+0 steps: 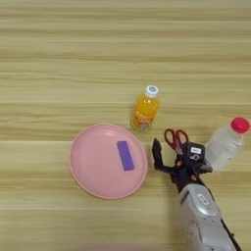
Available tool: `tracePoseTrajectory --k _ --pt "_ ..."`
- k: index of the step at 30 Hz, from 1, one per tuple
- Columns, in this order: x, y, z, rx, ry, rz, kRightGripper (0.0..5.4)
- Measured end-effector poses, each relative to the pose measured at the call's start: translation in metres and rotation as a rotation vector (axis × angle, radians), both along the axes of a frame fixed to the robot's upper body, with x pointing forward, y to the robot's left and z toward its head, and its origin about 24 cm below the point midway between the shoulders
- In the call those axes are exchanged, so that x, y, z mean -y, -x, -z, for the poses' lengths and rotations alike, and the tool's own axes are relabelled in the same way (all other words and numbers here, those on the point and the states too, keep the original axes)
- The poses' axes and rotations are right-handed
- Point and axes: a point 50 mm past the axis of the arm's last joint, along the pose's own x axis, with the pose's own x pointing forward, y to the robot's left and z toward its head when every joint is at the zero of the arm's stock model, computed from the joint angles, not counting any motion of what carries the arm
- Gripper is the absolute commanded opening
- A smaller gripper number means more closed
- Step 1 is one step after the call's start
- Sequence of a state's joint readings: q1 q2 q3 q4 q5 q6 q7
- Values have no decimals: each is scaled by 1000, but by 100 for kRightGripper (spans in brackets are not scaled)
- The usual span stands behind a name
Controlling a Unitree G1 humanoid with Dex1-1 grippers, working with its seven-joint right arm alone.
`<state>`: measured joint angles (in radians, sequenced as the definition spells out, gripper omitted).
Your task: Move the objects on the table
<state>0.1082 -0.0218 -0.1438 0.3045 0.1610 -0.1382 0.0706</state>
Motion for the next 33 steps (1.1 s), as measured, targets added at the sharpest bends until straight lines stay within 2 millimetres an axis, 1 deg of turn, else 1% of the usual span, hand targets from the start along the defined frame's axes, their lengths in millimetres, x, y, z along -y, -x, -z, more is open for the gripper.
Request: tracePoseTrajectory --k 13,18,33 --pt "4 -1 7 -36 -12 21 538" --pt "10 1 13 -78 -41 53 538" --pt "10 3 21 -163 -129 66 538"
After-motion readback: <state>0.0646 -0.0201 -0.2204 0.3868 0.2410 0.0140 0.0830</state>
